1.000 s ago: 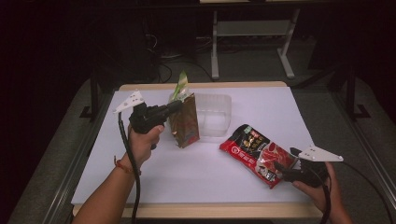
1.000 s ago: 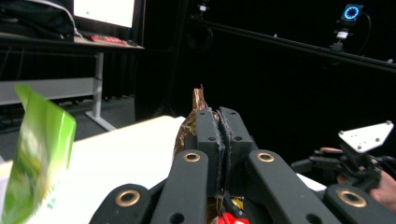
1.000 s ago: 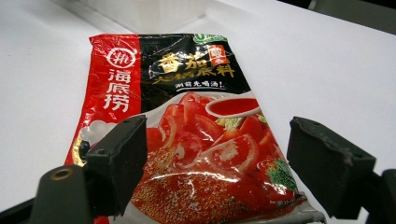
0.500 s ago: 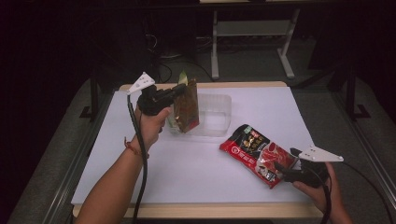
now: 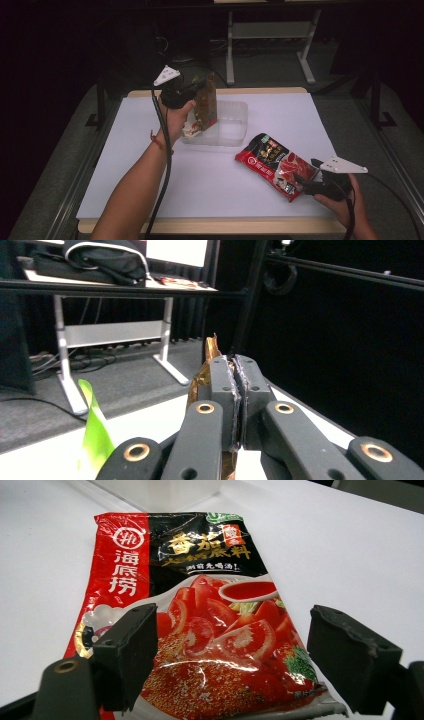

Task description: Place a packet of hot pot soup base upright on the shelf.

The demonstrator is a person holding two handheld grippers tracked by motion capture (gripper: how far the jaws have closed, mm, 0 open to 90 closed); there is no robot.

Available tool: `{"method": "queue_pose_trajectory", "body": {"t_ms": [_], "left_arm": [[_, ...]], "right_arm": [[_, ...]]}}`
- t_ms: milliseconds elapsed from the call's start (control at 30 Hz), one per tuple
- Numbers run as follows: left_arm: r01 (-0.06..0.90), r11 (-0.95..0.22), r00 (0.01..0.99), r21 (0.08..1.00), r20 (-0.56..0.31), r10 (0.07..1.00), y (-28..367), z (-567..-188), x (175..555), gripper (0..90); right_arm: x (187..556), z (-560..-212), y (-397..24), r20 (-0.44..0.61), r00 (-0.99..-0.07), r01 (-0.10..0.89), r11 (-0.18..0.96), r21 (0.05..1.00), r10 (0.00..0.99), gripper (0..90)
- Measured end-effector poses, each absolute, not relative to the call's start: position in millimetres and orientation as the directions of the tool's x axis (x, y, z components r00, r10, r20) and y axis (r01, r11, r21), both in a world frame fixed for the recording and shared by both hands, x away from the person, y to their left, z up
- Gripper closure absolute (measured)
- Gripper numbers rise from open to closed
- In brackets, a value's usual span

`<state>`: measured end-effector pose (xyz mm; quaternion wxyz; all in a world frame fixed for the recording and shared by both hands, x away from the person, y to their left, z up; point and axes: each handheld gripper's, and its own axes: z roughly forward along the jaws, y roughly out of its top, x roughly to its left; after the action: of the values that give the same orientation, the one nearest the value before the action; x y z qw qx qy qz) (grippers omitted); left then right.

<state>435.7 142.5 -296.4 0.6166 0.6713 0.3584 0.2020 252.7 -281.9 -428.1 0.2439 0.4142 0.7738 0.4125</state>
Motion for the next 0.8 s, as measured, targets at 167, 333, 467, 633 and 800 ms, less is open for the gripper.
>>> {"method": "queue_pose_trajectory", "body": {"t_ms": [167,333,467,633,800], "left_arm": [[0.250,0.049,0.617,0.967,-0.198,0.761,135.3,-303.6,447.4,87.4],[0.267,0.065,0.597,0.961,-0.218,0.772,125.6,-313.0,453.4,87.4],[0.280,0.046,0.589,0.959,-0.210,0.781,118.9,-324.5,454.4,87.4],[0.294,0.024,0.597,0.955,-0.203,0.776,118.2,-339.4,453.3,87.3],[0.283,-0.003,0.626,0.959,-0.182,0.758,120.8,-348.7,446.9,87.1]], "right_arm": [[252.1,-428.0,-281.7,-0.036,-0.543,0.438,0.320,0.840,0.839,20.1],[252.5,-428.5,-281.3,-0.036,-0.544,0.440,0.321,0.839,0.838,20.1],[252.5,-428.7,-280.9,-0.038,-0.547,0.439,0.326,0.837,0.836,20.2],[252.4,-428.8,-281.6,-0.036,-0.546,0.440,0.323,0.838,0.837,20.1],[252.6,-428.8,-280.6,-0.039,-0.547,0.440,0.327,0.836,0.836,20.2]]}}
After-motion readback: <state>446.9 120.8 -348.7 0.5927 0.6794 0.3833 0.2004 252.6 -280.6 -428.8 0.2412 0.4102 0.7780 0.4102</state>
